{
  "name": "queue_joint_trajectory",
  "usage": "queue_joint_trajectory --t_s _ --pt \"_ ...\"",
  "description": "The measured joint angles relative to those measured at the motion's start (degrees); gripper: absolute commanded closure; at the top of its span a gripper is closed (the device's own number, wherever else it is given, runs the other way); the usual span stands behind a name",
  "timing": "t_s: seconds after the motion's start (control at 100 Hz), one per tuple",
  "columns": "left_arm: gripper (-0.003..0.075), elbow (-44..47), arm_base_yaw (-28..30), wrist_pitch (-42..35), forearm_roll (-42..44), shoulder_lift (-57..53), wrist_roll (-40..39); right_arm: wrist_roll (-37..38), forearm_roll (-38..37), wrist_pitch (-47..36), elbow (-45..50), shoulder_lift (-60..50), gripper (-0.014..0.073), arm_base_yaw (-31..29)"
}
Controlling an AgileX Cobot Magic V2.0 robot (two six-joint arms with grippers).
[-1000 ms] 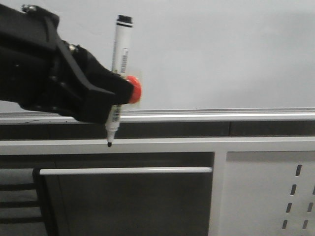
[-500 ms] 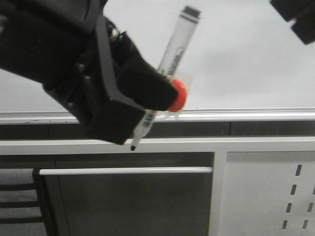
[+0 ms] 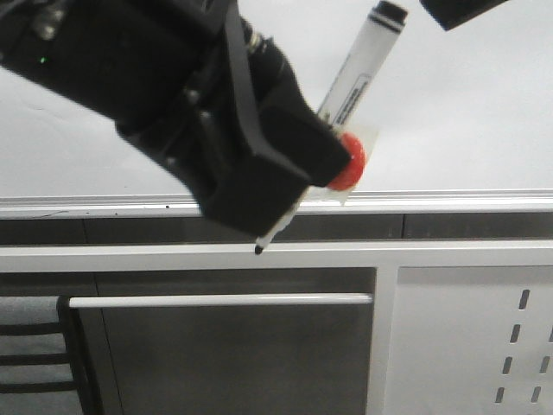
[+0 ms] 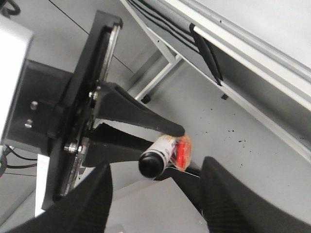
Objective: Write number 1 on whiteboard
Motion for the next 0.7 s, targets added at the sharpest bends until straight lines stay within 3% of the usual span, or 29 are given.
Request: queue_joint_trajectory --t_s 0.36,0.43,0.6,0.7 --pt "0.0741 -0.13 0.00 -0.47 0.33 0.00 0.06 -0.08 0.37 -0.72 -0.02 1.70 0.0242 3.77" --pt "0.0741 -0.13 0.00 -0.51 0.33 0.00 0.06 -0.08 0.60 -0.84 -0.02 2.65 0.0323 3.92" --pt "0.0740 -0.13 0.00 -0.60 0.33 0.00 0.06 -0.33 0.08 -1.72 -0.02 4.02 0.0639 3.92" --pt "0.0739 -0.13 0.00 -0.25 0.33 0.00 0.06 -1.24 -0.90 -2.04 -0.02 4.05 0.0657 3.92"
